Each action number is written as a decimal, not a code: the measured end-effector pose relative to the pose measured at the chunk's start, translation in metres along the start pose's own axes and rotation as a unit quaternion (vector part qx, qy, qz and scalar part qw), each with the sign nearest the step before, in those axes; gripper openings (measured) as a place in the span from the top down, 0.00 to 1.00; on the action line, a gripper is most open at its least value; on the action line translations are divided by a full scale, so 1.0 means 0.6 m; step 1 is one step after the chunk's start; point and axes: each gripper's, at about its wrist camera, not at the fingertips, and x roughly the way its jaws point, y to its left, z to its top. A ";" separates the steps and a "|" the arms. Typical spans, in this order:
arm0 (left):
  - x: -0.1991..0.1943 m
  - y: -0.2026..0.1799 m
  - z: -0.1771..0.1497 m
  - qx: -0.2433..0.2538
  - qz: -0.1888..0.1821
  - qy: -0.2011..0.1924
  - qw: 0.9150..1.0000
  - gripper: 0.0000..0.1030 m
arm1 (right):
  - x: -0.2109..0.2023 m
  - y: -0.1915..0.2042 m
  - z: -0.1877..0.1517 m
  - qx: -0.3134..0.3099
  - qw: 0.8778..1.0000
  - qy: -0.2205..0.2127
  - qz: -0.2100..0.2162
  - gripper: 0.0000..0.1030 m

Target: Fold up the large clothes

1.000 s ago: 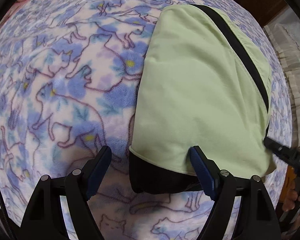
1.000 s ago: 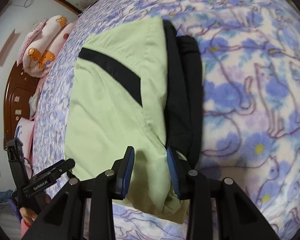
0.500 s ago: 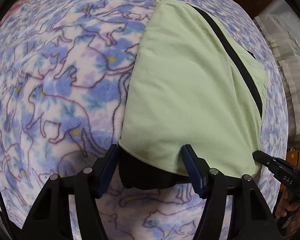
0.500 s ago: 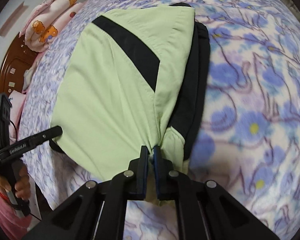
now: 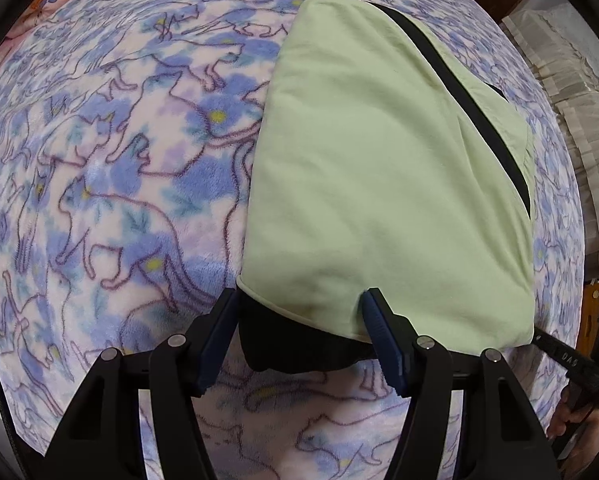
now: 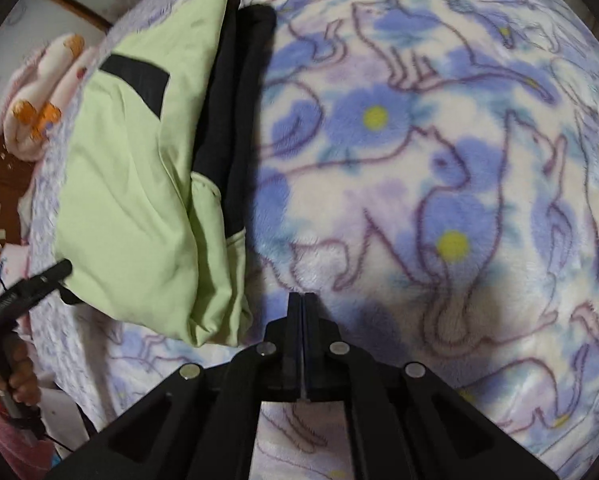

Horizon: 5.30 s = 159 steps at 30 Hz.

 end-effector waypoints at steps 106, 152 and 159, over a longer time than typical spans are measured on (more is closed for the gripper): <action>-0.194 0.009 0.069 0.008 -0.003 0.102 0.995 0.58 | -0.102 0.373 -0.031 -0.067 0.996 -0.020 0.053 0.87; 0.010 0.904 0.507 -0.015 -0.131 -0.149 0.980 0.50 | 0.471 0.904 0.216 -0.128 0.956 -0.133 0.226 0.82; 0.017 0.894 0.512 -0.005 -0.118 -0.142 0.983 0.43 | 0.457 0.909 0.220 -0.146 0.962 -0.117 0.201 0.77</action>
